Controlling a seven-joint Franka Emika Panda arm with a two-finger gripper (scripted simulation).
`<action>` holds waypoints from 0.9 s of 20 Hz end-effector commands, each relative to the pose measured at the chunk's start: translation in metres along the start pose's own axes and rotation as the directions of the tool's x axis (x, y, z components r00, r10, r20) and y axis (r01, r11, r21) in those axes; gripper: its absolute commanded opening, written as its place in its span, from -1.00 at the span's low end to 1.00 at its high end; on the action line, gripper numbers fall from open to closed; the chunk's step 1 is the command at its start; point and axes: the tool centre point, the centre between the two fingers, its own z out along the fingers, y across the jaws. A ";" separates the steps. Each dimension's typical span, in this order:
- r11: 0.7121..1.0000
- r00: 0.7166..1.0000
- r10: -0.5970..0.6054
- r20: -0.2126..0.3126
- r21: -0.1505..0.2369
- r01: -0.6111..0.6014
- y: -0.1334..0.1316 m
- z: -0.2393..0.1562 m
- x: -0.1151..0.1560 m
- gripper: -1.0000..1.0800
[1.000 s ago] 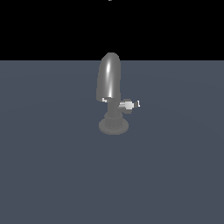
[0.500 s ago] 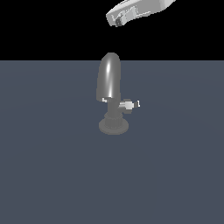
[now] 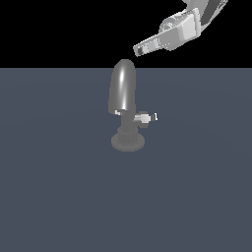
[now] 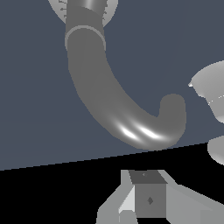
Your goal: Turn on the faucet by rotating a designated handle.
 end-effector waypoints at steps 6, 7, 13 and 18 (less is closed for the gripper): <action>0.987 0.978 0.136 0.157 0.065 -0.147 -0.009 -0.003 0.046 -1.00; 0.983 0.972 0.153 0.178 0.072 -0.168 -0.009 -0.003 0.052 -1.00; 0.951 0.918 0.249 0.308 0.105 -0.293 -0.011 0.001 0.090 -1.00; 0.909 0.851 0.319 0.417 0.119 -0.400 -0.008 0.009 0.123 -1.00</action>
